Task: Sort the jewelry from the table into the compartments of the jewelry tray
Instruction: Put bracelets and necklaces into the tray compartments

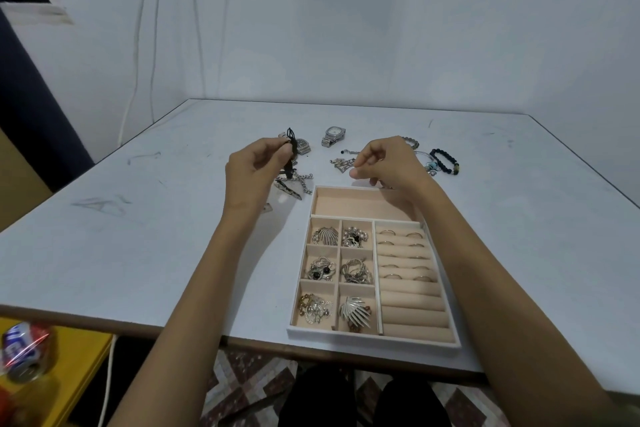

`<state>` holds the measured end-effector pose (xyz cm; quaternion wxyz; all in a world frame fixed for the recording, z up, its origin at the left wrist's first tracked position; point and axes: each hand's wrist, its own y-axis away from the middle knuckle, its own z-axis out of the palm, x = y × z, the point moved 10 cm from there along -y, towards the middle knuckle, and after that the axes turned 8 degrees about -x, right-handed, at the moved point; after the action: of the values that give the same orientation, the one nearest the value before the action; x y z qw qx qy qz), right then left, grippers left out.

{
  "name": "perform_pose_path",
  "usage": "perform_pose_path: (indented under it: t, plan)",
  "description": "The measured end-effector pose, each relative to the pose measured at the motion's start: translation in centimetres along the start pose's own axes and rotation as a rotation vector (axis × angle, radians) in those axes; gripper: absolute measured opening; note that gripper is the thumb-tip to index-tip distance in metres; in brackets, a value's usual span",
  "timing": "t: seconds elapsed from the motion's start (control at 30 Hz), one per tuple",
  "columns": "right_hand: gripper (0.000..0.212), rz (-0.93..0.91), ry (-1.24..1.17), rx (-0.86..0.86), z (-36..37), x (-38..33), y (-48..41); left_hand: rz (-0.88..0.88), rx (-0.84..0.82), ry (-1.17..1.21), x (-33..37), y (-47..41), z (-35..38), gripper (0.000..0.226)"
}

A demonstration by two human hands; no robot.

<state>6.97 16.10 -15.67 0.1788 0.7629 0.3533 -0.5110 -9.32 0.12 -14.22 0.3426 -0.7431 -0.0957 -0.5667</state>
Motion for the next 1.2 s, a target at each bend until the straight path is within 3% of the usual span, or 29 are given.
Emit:
perform_pose_path:
  t: [0.33, 0.63, 1.2]
  plan:
    - [0.014, -0.040, 0.082, 0.015, -0.3, -1.8, 0.7, 0.007, -0.169, 0.079, 1.0, 3.8, 3.0, 0.010]
    - [0.014, -0.080, 0.010, -0.027, 0.4, -3.3, 4.6, 0.005, -0.176, 0.064, 0.3, 4.1, 2.7, 0.010]
    - [0.013, -0.094, -0.207, 0.058, 0.0, -1.9, 13.7, -0.010, -0.260, 0.003, -0.2, 6.6, 2.9, 0.018]
